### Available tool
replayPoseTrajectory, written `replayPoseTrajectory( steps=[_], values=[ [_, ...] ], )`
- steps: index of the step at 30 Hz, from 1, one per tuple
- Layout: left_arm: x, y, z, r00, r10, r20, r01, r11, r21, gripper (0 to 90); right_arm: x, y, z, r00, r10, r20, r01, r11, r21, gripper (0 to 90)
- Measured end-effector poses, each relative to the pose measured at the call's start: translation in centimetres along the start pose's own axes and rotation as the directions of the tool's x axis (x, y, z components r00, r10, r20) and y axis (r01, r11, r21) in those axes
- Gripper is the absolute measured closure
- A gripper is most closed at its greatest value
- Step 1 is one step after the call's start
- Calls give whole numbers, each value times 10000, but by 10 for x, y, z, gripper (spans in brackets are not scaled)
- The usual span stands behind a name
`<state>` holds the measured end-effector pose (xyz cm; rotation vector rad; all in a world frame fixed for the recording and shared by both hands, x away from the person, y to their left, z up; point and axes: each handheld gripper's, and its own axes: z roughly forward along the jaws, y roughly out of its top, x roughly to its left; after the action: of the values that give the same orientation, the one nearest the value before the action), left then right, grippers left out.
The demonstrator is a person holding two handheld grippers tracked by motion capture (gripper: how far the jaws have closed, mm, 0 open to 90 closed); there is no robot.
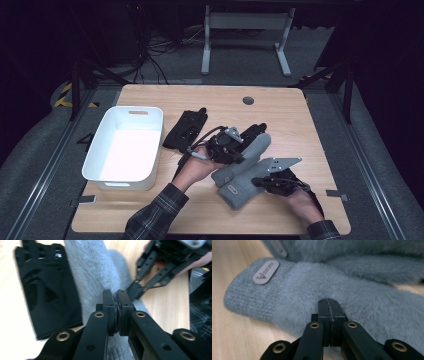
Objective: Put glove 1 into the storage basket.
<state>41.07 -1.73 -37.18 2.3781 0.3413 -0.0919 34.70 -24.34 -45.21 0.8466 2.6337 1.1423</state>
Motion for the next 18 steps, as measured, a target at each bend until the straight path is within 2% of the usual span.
replayPoseTrajectory(
  steps=[2,6,10,13,16,18],
  values=[
    [-5,2,11,9995,38,298,-35,10000,-80,877,-3,0,0,9999,48,146,-47,10000,-82,900],
    [-8,3,22,9984,-25,565,32,9999,-124,872,-4,-2,-1,9998,67,205,-64,9998,-168,900],
    [-13,2,33,9971,-25,764,36,9999,-136,858,-4,-6,-15,9994,169,302,-158,9992,-376,900],
    [-17,3,35,9935,72,1136,-20,9990,-455,759,-5,-16,-30,9981,381,489,-361,9985,-418,900],
    [-22,5,29,9960,309,838,-236,9959,-868,662,-6,-22,-40,9968,559,579,-530,9973,-507,899],
    [-22,5,19,9977,340,591,-268,9925,-1190,652,-6,-23,-44,9965,621,556,-583,9960,-672,898]
  ],
)
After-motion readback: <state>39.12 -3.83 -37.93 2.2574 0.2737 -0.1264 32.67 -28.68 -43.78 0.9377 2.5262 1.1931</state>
